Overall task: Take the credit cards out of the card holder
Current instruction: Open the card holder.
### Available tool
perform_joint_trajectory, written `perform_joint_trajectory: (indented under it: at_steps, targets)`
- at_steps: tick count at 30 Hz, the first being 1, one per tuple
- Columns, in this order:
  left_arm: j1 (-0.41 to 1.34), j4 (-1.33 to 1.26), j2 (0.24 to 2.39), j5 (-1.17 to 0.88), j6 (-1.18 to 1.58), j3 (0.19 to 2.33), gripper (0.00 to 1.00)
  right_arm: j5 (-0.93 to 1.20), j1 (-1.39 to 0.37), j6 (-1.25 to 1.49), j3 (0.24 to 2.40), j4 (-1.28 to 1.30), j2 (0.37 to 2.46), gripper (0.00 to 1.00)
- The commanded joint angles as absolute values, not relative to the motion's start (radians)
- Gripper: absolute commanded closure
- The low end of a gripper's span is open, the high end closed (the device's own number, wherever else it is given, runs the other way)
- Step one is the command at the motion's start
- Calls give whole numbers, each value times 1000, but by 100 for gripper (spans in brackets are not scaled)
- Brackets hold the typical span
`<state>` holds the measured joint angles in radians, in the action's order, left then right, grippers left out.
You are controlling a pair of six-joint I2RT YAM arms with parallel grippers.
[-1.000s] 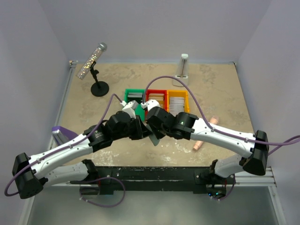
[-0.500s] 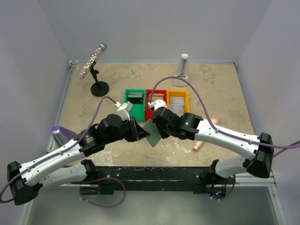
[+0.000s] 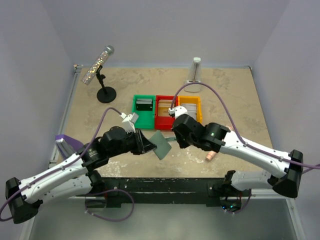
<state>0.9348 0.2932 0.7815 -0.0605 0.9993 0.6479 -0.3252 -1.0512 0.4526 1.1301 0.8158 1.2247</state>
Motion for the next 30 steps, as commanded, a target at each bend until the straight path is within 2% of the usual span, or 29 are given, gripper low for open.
perform_joint_trajectory:
  at_steps: [1,5,9,13,18,24,30]
  targets:
    - [908,189,739,-110,931,617,100,-308,-1031,459,1114,850,1131,73]
    - [899,135,729,-158,862,597,100,-302,-1031,451,1118,877,1053,49]
    - [899,54,713,-186,801,560,100,-238,-1031,445,1112,867,973,38]
    - [899,-248,667,-305,727,424,100,-128,-1031,445,1060,770,887,37]
    - [899,-455,658,-472,681,351,100,-14,-1031,451,1008,675,824,37]
    - [896,-740,767,-708,733,310,100,-3,-1031,446,1012,684,824,39]
    - [891,-856,828,-738,759,269,100,-35,-1031,446,999,713,793,40]
